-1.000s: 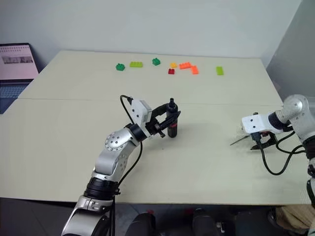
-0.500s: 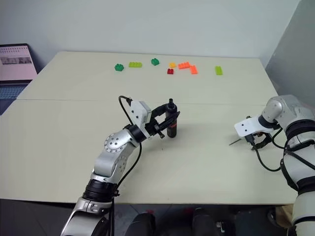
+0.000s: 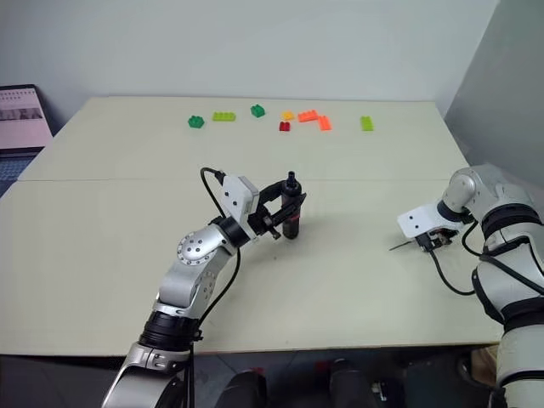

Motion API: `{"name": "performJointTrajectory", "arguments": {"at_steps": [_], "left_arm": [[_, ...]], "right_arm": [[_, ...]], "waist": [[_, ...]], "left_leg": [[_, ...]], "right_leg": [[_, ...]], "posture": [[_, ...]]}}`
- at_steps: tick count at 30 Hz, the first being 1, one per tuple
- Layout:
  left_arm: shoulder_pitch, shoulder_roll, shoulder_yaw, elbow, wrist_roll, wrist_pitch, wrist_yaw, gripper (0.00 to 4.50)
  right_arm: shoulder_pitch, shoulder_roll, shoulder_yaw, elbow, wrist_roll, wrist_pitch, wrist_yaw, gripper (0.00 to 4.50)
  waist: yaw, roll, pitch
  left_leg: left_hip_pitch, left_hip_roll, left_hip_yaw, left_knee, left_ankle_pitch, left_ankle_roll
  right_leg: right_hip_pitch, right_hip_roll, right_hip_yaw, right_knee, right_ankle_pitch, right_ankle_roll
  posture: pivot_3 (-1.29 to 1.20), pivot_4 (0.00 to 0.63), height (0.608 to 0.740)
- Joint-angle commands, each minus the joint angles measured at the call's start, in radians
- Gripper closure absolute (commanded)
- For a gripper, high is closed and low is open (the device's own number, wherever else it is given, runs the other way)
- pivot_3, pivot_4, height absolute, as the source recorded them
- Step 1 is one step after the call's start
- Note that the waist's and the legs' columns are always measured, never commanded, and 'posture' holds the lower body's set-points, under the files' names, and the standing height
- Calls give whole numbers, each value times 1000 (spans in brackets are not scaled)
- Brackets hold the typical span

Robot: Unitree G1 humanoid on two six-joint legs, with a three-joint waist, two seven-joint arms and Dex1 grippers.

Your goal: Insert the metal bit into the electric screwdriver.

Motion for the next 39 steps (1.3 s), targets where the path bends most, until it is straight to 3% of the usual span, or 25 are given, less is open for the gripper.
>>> {"name": "performJointTrajectory", "arguments": {"at_steps": [1,5,16,20,24,27,31,39], "left_arm": [[-3,-3,-4,-53,-2,-2,0,2838],[-2,-2,-6,-51,0,-5,-6,2838],[-15,4,-6,-28,6,-16,-24,2838],[-33,-4,14,-8,10,-10,5,2838],[-53,-13,45,15,15,-9,62,2838],[-71,-20,74,25,18,-7,121,2838],[-82,-29,94,12,24,-4,180,2838],[-84,-57,91,-60,32,45,247,2839]], "right_arm": [[-19,20,-24,6,8,1,-2,3543],[-21,21,-42,1,25,13,32,4429],[-15,-5,-111,-38,89,35,131,4500],[-36,22,-284,-108,294,164,192,4500],[24,67,-481,-311,544,477,202,4500],[143,104,-613,-611,734,792,117,4500],[293,194,-750,-1004,939,1115,-106,4500],[367,380,-849,-1342,1140,1350,-472,4500]], "waist": [[-2,0,0],[-2,0,0],[3,3,2],[3,4,3],[1,4,3],[7,4,3],[13,5,3],[30,5,3]], "left_leg": [[0,0,0,0,0,0],[0,0,0,0,0,0],[-1,-1,0,-1,0,0],[-2,-1,0,-1,0,0],[-2,-1,0,-1,0,0],[-3,-1,-3,-1,0,0],[-13,-1,-7,0,0,0],[-19,-1,-9,-1,0,0]], "right_leg": [[0,0,0,0,0,0],[0,0,0,0,0,0],[-1,0,0,0,0,0],[-2,-1,0,0,0,0],[-2,0,0,0,0,0],[-2,0,-2,1,0,0],[-8,0,-5,1,0,0],[-14,0,-8,1,0,0]], "posture": [[0,150,740],[0,150,740],[0,150,740],[0,150,740],[0,150,740],[0,150,740],[0,150,740],[0,150,740]]}}
